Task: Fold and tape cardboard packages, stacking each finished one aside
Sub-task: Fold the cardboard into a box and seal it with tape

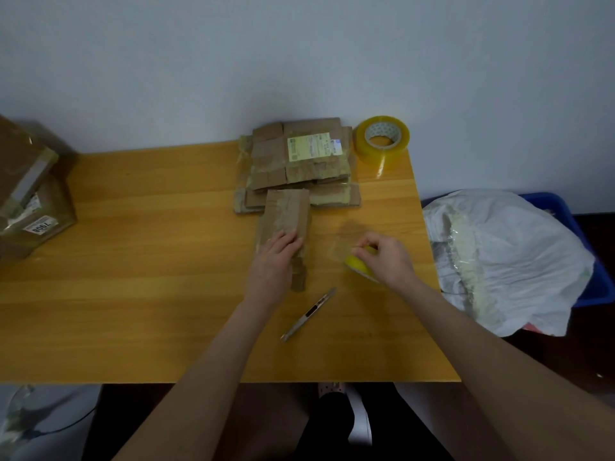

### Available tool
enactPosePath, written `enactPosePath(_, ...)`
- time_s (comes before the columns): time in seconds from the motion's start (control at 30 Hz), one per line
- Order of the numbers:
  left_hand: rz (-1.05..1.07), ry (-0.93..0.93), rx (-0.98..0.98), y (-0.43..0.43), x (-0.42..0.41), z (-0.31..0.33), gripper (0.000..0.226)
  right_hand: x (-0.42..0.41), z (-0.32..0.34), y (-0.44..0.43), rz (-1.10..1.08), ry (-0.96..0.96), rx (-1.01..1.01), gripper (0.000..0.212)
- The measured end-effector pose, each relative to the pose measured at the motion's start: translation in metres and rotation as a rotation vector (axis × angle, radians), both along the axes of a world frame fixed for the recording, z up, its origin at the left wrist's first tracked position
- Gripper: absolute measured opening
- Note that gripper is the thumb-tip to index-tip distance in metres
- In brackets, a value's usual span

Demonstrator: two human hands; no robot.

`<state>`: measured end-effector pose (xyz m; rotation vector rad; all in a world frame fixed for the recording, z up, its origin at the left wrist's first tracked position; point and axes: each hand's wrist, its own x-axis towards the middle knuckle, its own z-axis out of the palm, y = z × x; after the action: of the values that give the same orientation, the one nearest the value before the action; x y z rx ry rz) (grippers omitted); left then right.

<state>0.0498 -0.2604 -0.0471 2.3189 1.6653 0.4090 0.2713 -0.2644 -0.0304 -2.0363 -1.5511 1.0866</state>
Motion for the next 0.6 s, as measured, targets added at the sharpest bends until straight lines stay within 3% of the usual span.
enactPosePath(0.07, 0.026, -0.037, -0.017, -0.001, 0.003, 0.007, 0.037, -0.005, 0.006, -0.001, -0.075, 0.127, 0.05, 0.021)
enactPosePath(0.23, 0.066, -0.29, 0.28, 0.001, 0.033, 0.049, 0.014, -0.007, 0.019, 0.001, -0.143, 0.207, 0.139, 0.018)
enactPosePath(0.43, 0.156, -0.277, -0.132, 0.018, 0.066, 0.06, 0.031, -0.004, 0.036, -0.004, -0.106, 0.234, 0.222, 0.006)
enactPosePath(0.6, 0.179, -0.376, -0.174, 0.021, 0.074, 0.059, 0.017, 0.004, 0.041, -0.01, -0.112, 0.324, 0.205, 0.01)
